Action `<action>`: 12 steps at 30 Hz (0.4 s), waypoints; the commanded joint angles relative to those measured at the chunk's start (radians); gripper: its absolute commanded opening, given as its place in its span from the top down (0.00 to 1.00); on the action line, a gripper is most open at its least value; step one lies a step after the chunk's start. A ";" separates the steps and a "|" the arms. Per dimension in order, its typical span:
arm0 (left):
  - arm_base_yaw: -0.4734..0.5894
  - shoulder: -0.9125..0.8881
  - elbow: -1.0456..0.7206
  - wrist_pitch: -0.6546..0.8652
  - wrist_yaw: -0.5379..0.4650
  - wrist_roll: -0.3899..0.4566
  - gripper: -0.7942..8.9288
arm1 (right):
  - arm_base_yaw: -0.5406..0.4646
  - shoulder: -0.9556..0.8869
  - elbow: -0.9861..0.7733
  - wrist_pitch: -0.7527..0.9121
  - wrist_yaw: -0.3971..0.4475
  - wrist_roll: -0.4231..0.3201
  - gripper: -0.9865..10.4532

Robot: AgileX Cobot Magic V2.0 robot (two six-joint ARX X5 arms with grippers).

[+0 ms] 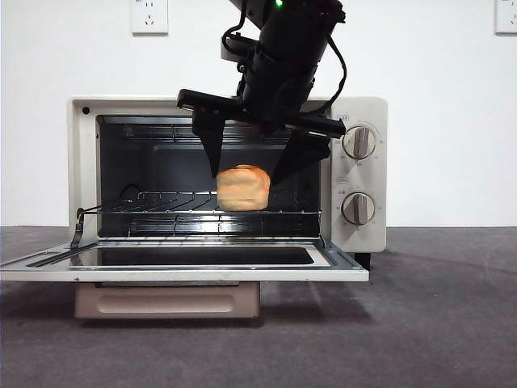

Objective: The left arm flap open the oven, the right arm pick bread and place it into oven, the left arm flap close the oven

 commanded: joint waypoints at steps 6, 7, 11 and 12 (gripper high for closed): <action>-0.003 0.005 0.005 0.008 -0.003 0.009 0.90 | 0.032 -0.031 0.023 -0.027 0.003 0.002 0.56; -0.003 0.005 0.005 0.008 -0.003 0.009 0.90 | 0.035 -0.040 0.023 -0.037 0.002 0.001 0.56; -0.003 0.005 0.005 0.008 -0.003 0.009 0.90 | 0.051 -0.087 0.023 -0.101 0.001 -0.006 0.56; -0.003 0.005 0.005 0.008 -0.003 0.009 0.90 | 0.056 -0.099 0.023 -0.118 0.001 -0.011 0.56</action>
